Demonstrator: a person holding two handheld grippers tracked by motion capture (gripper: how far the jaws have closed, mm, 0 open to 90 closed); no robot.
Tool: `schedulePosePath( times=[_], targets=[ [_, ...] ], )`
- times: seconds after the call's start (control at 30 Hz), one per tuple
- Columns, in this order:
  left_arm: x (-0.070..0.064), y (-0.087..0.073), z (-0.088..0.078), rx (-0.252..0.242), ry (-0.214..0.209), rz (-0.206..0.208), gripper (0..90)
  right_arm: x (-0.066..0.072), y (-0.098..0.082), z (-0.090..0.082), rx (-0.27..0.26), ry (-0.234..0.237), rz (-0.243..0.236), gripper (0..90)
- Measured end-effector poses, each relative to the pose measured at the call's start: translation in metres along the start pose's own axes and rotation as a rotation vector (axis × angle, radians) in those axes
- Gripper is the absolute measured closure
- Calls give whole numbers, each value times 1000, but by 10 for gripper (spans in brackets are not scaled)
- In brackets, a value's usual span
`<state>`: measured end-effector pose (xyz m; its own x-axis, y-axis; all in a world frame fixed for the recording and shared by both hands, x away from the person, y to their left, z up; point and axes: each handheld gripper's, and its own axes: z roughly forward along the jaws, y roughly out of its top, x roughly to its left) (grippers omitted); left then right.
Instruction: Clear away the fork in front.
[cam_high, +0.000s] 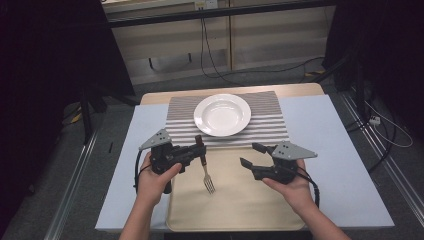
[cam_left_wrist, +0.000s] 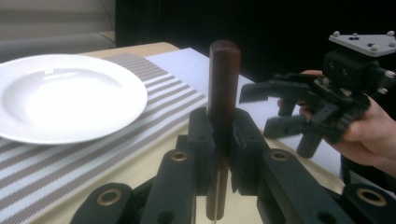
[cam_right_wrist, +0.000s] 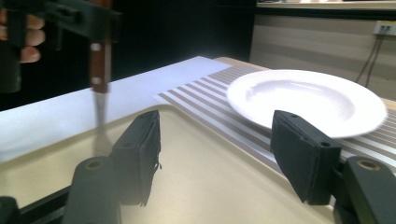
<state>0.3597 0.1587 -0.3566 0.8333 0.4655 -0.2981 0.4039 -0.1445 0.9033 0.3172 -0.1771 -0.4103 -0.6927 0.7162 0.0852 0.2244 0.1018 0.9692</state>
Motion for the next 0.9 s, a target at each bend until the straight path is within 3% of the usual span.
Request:
schedulePosePath(
  times=[0.33, 0.9],
  targets=[
    [7, -6, -13, 20, -15, -20, 806, -7, -5, -13, 11, -40, -19, 301],
    [13, -8, -23, 110, -50, -66, 807, -22, -16, -26, 45, -65, 14, 266]
  ],
)
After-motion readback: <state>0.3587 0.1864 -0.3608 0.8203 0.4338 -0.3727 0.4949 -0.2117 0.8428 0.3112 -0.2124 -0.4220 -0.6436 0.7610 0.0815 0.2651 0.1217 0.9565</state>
